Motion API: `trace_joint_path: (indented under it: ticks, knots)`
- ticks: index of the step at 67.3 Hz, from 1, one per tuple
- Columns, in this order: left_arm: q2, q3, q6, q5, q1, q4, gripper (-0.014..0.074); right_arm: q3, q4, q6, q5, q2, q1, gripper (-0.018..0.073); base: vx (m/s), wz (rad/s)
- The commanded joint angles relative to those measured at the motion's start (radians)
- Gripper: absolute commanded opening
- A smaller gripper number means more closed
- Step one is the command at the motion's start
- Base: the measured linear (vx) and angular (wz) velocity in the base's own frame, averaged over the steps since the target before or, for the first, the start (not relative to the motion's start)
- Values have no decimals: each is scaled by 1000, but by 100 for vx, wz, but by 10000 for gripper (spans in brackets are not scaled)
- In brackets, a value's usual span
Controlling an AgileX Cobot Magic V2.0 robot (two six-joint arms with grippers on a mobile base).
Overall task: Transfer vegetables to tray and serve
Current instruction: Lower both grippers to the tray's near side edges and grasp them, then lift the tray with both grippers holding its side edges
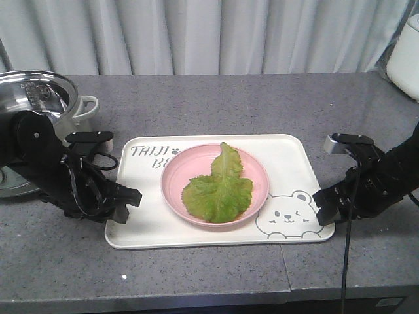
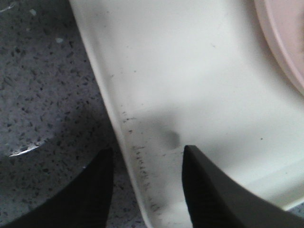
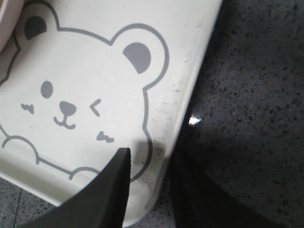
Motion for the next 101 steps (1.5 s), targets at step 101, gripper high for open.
trace_joint_path:
  ticks: [101]
  knots:
    - [-278, -31, 21, 1, -2, -13, -8, -23, 60, -7, 71, -219, 0, -4, 0, 0]
